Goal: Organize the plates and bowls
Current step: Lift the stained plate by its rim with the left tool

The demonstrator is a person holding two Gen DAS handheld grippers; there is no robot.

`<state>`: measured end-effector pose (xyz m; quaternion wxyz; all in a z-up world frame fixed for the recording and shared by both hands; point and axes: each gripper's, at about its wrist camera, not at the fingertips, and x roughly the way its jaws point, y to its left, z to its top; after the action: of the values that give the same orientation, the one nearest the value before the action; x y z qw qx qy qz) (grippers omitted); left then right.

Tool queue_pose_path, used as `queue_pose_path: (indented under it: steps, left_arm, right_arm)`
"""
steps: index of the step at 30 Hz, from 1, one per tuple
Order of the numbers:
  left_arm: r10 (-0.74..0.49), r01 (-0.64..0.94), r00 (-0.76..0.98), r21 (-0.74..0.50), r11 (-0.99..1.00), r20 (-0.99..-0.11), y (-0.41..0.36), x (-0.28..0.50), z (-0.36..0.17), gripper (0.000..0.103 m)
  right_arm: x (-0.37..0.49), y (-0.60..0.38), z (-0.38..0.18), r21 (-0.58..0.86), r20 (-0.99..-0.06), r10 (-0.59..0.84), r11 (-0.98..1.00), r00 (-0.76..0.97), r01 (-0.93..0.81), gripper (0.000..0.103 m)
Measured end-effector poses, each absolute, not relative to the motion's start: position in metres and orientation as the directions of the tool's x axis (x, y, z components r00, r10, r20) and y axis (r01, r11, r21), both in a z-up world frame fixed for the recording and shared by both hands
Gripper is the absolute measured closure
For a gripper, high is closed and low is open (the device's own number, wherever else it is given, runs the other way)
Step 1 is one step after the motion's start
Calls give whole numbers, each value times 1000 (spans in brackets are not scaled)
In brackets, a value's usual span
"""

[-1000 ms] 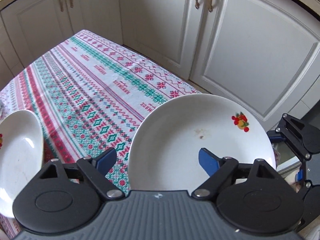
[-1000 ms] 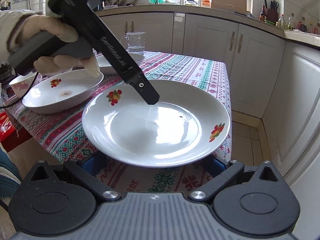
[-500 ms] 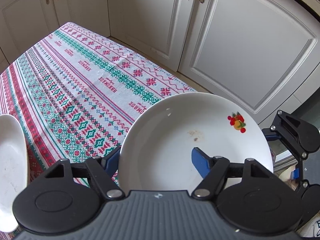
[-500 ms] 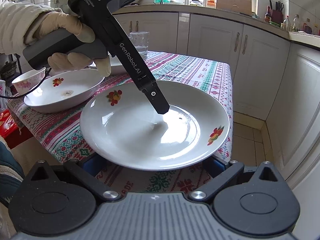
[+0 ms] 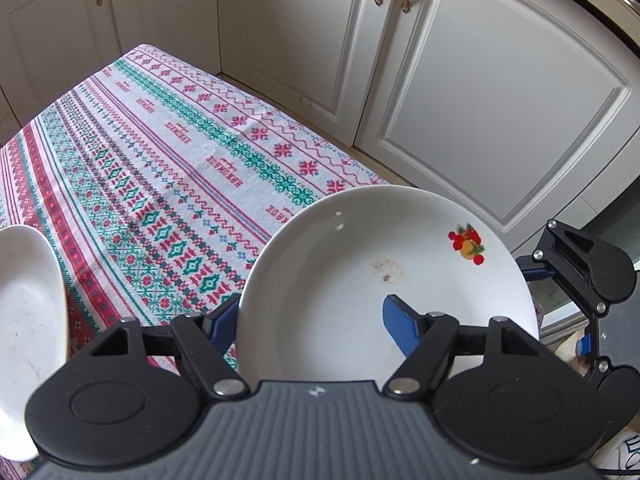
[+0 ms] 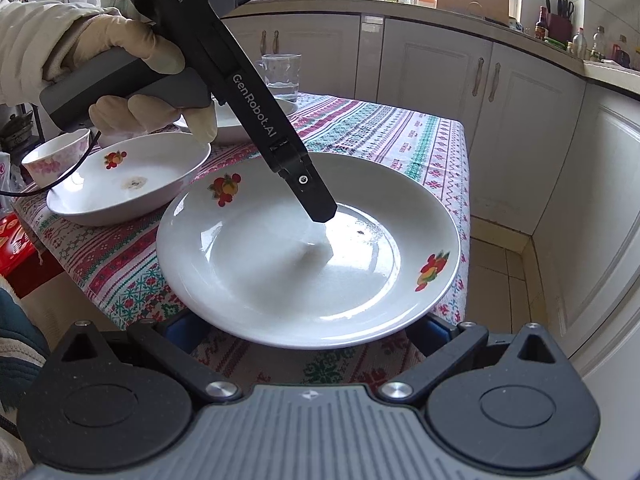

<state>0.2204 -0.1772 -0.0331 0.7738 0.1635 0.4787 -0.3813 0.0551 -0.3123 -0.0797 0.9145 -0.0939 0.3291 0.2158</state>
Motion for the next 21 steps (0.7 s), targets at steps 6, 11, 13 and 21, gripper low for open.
queue_pose_path:
  steps: [6,11,13,21]
  left_arm:
    - [-450,732,281,-114,672,-848,-172,234,-27,29]
    - [-458,728,300,-110,677,-837,-172,251,-24,29]
    - [-460,728,307,-106,677,-833,-173,257,-25,29]
    - [-459,717,319,-106,689,-829,-175,282,-32,29]
  right_arm:
    - [71,-312,-74,-23,-646,351,878,678,-478,0]
    - [89,-310,-75,-36,-652,347,874,675,-484,0]
    - [94,-309,-75,-44,-655,342,873,673,-486,0]
    - [115,-311,-77,-44,-667,340,870,663,-490,0]
